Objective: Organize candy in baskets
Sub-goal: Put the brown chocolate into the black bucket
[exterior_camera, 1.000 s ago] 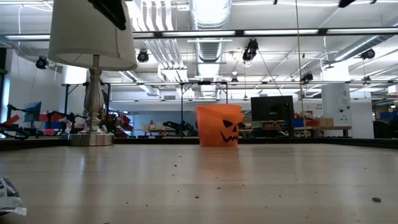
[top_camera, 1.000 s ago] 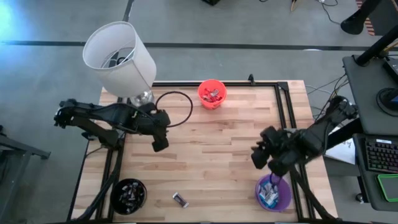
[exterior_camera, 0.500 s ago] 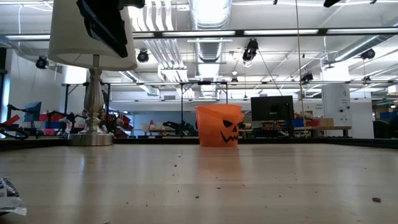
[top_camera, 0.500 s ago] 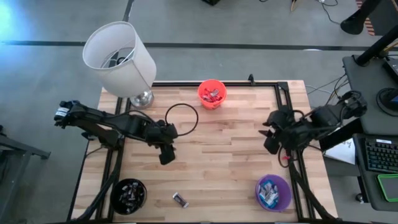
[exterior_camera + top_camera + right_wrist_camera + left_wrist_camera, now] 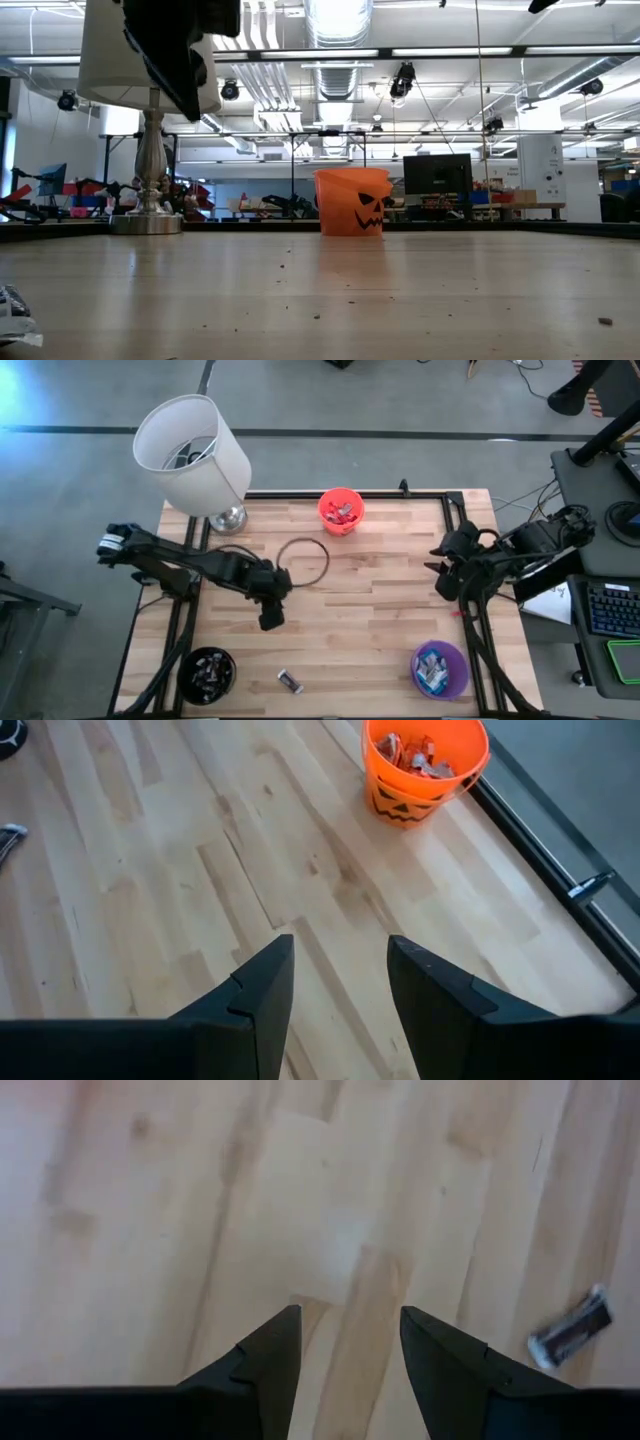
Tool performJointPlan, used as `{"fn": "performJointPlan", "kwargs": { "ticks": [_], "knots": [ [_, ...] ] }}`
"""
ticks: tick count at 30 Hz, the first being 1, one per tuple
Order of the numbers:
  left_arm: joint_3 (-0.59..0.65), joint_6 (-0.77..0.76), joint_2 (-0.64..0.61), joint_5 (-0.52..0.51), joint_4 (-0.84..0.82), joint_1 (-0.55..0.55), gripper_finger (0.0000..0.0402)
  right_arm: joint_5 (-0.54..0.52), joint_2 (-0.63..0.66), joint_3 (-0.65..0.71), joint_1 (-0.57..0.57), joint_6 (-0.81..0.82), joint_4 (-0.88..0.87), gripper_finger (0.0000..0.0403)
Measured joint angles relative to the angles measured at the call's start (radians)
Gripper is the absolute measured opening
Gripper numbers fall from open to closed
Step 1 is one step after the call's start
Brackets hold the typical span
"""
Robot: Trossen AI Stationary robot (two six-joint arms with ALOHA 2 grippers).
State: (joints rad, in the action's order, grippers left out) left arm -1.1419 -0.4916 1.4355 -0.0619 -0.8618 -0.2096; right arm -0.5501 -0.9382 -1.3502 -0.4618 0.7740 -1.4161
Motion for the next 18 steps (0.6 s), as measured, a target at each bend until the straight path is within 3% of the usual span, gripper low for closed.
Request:
{"fn": "performJointPlan", "kwargs": {
  "ticks": [9,13,18],
  "knots": [
    [-0.1,0.211,0.23,0.08,0.008,-0.039,0.0154,0.0,-0.019,0.0,0.05,0.083,0.013,0.0153],
    [-0.125,0.265,0.3,0.155,0.005,-0.101,0.0154,0.001,-0.019,0.0,0.078,0.125,0.015,0.0153],
    [-0.113,0.289,0.346,0.16,-0.02,-0.206,0.0154,0.002,-0.02,0.0,0.095,0.176,0.015,0.0153]
  ]
}}
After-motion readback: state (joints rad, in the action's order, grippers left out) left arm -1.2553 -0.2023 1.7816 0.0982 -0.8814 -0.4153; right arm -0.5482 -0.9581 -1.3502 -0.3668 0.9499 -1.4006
